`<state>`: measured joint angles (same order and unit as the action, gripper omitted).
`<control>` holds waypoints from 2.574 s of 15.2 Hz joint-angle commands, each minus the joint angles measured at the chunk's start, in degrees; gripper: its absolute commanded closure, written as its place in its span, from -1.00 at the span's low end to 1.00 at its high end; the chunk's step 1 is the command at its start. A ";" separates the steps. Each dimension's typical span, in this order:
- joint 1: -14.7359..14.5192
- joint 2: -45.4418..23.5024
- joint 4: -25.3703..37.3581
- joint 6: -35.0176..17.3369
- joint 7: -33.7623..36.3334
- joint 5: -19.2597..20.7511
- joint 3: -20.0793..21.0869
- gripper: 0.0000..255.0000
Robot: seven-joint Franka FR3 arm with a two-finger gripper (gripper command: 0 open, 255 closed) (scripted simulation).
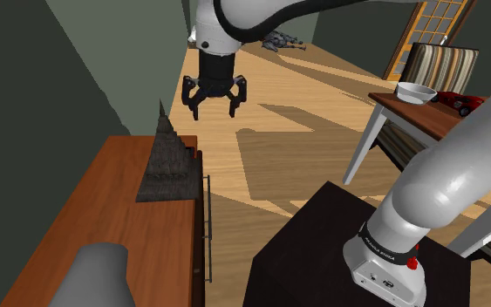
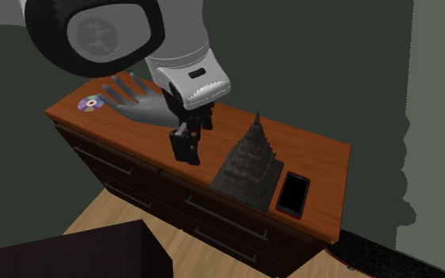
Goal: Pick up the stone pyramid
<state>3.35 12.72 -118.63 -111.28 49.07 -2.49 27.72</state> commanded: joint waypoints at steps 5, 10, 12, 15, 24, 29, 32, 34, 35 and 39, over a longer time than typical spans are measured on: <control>-0.34 -15.94 11.34 -1.65 15.77 10.15 4.69 -1.00; -4.73 -29.82 23.99 0.59 26.83 19.12 4.17 -1.00; -6.28 -33.04 27.45 1.47 28.85 20.82 3.42 -1.00; -6.29 -33.52 25.79 -0.57 29.33 21.24 3.17 -1.00; -6.38 -34.44 23.55 -3.52 30.22 22.05 2.86 1.00; -6.40 -34.42 23.48 -3.56 30.27 22.05 2.87 1.00; -6.30 -34.24 24.00 -2.93 29.96 21.87 2.92 1.00; -6.29 -33.82 24.98 -1.62 29.60 21.50 3.07 1.00; -6.29 -33.62 25.49 -0.95 29.42 21.33 3.14 1.00; -6.34 -32.97 27.70 1.76 28.77 20.74 3.38 1.00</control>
<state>-2.88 -20.36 -91.92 -110.37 77.97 18.31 31.03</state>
